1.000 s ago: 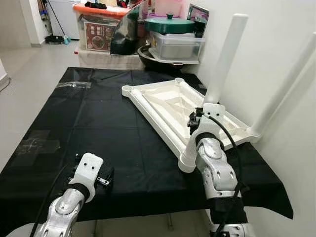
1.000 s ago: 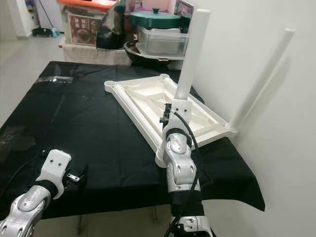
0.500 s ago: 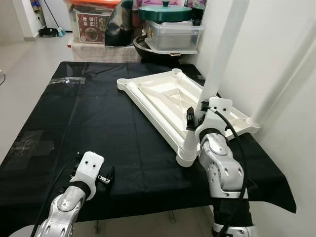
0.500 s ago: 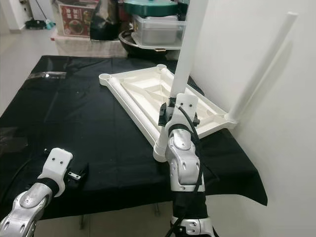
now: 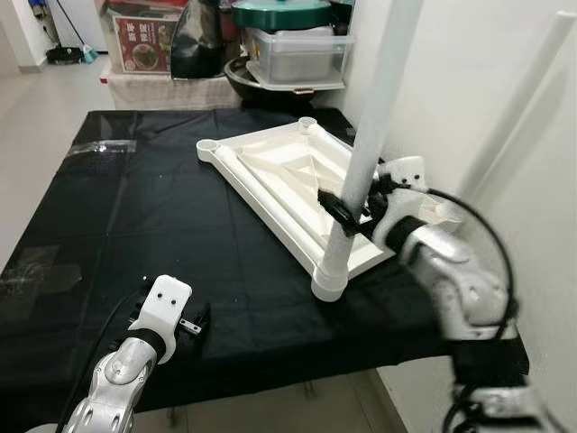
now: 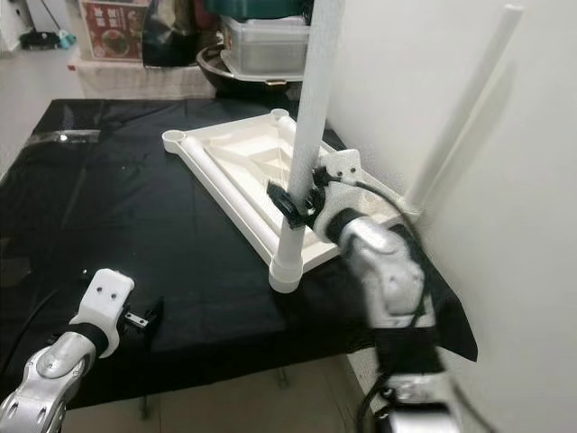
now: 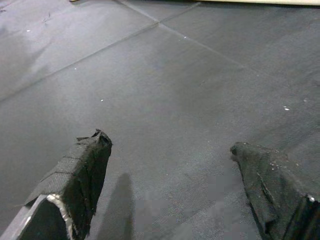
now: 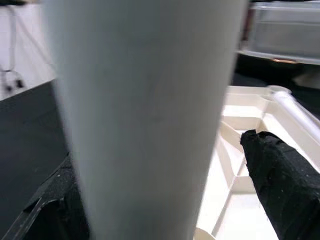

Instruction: Building children table

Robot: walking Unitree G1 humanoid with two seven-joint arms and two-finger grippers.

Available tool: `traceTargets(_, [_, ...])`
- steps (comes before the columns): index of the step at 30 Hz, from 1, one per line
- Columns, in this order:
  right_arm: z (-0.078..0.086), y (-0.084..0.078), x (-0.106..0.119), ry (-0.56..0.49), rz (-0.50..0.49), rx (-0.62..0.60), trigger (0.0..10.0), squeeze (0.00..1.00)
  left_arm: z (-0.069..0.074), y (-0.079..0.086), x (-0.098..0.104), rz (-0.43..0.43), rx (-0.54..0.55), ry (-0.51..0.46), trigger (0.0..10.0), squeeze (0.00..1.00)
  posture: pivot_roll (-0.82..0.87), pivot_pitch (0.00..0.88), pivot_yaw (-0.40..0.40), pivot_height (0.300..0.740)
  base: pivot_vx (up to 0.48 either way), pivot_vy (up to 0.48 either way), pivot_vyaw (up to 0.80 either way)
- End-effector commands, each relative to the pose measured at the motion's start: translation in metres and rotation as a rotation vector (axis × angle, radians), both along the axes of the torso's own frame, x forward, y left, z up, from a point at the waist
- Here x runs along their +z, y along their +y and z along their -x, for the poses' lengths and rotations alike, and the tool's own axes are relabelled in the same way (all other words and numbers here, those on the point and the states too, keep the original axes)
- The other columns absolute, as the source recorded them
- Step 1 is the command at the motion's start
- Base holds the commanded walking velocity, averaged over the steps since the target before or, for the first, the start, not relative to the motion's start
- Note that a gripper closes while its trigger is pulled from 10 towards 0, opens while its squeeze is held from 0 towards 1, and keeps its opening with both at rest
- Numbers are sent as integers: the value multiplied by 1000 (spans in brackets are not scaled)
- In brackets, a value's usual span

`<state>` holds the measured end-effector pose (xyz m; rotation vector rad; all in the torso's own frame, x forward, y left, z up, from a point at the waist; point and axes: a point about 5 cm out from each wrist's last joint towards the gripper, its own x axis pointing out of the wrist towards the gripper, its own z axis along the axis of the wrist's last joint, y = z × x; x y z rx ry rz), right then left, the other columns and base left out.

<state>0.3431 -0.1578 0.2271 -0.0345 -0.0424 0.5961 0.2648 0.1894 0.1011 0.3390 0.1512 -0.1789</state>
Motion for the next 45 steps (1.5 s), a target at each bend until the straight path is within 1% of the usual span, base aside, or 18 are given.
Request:
traceTargets(1, [-2,4,-5,4,20,84,10000,0,1,-2,-5,-6,-15,16,10000,0,102,0,-88,740,0,0,0])
traceTargets(4, [-8,1,-9,11,60,111,10000,0,1,-2,-5,-5,-16,15,10000,0,111,0,-95,740,0,0,0])
traceTargets(5, [-18,-2,-13,18,107,114,10000,0,0,-2,-4,-5,-16,14,10000,0,122,0,-102,740,0,0,0])
traceTargets(7, [-18,-2,-13,18,107,114,10000,0,0,-2,-4,-5,-16,14,10000,0,122,0,-102,740,0,0,0])
traceTargets(8, [-28,-7,-17,25,157,103,39,0,0,-2,-4,-4,-13,11,10000,0,131,0,-107,740,0,0,0])
traceTargets(9, [-28,-7,-17,25,157,103,39,0,0,-2,-4,-4,-13,11,10000,0,131,0,-107,740,0,0,0])
traceTargets(12, [-43,-23,-15,69,206,125,0,0,4,4,-4,-14,-1,11,10000,0,148,0,-121,740,0,0,0])
traceTargets(18, [-47,-34,-15,99,177,97,0,0,6,3,-5,-12,3,13,10000,0,147,0,-128,740,0,0,0])
traceTargets(27, [-52,-34,-21,102,171,29,0,0,6,1,-5,-9,3,13,10000,0,147,0,-128,740,0,0,0])
traceTargets(28, [-56,-32,-30,137,120,-147,0,0,8,1,-6,-6,3,15,10000,0,148,0,-128,740,0,0,0])
traceTargets(30, [-56,-32,-30,137,120,-147,0,0,8,1,-6,-6,3,15,10000,0,148,0,-128,740,0,0,0])
traceTargets(31, [-50,2,-47,183,-4,-396,0,0,6,1,-6,-4,3,19,10000,0,147,0,-113,740,0,0,0])
traceTargets(32, [-34,27,-57,247,-98,-603,0,0,5,1,-6,-5,2,20,10000,0,144,0,-107,740,0,0,0])
traceTargets(33, [-34,27,-57,247,-98,-603,0,0,5,1,-6,-5,2,20,10000,0,144,0,-107,740,0,0,0])
traceTargets(34, [-20,38,-59,289,-154,-744,0,0,3,0,-5,-3,2,20,10000,0,144,0,-108,740,0,0,0])
traceTargets(36, [-13,46,-58,300,-182,-797,0,0,2,1,-5,-1,2,20,10000,0,140,0,-109,740,0,0,0])
traceTargets(39, [-14,54,-49,279,-194,-804,0,0,0,0,-6,-1,1,19,10000,0,130,0,-113,740,0,0,0])
traceTargets(45, [-17,55,-38,250,-164,-791,0,0,-2,-6,-8,12,1,13,10000,0,124,0,-117,740,0,0,0])
